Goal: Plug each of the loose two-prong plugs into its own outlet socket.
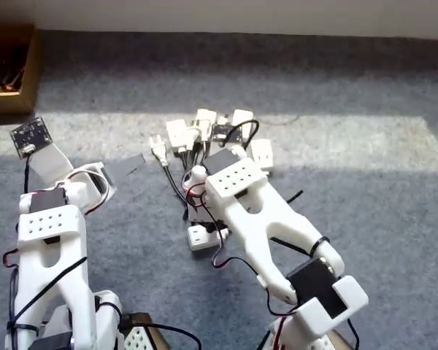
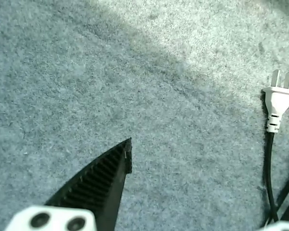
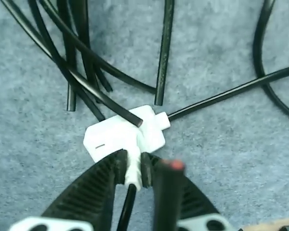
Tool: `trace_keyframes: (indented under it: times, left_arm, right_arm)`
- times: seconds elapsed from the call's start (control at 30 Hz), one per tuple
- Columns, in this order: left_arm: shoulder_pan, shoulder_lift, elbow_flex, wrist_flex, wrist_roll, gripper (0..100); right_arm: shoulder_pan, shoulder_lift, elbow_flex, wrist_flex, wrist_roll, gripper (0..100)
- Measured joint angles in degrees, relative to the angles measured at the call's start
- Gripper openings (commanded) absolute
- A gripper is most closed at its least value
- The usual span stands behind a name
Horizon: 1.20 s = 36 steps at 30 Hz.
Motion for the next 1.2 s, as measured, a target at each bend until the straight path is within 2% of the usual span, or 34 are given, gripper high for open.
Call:
trace_keyframes:
  times: [0.13, 0.3, 0.4, 0.5, 0.63, 0.8, 0.9, 1.03, 1.13, 1.2]
  left_arm:
    - [0.00, 0.00, 0.00, 0.00, 0.00, 56]
    - [0.00, 0.00, 0.00, 0.00, 0.00, 56]
    - [0.00, 0.18, 0.00, 0.00, 0.00, 56]
    - [0.00, 0.18, 0.00, 0.00, 0.00, 56]
    - [0.00, 0.18, 0.00, 0.00, 0.00, 56]
    - [0.09, 0.18, 0.00, 0.00, 0.00, 56]
    - [0.35, 0.18, 0.00, 0.00, 0.00, 56]
    - [1.05, 0.18, 0.00, 0.00, 0.00, 56]
    - [1.14, 0.18, -0.09, 0.00, -0.09, 56]
    - [1.32, 0.18, -1.05, 0.00, -1.32, 56]
  right_arm:
    - [0.09, 0.18, 0.00, 0.00, 2.11, 1.9]
    - [0.09, 0.70, -0.88, -0.18, 2.37, 14.1]
    - [0.62, 3.34, -4.84, 3.08, 2.37, 19.8]
    - [0.18, 5.36, -11.60, 11.08, 2.46, 22.5]
    - [-1.49, 5.45, -27.60, 21.27, 2.46, 22.6]
    - [-1.76, 3.43, -41.32, 21.89, 2.55, 22.7]
    - [-1.58, -0.88, -47.65, 21.89, 7.65, 22.7]
    - [5.71, -9.93, -51.78, 21.98, 21.01, 22.7]
    - [17.67, -17.67, -52.04, 21.98, 31.38, 22.7]
    - [26.99, -22.95, -52.04, 22.07, 33.67, 22.7]
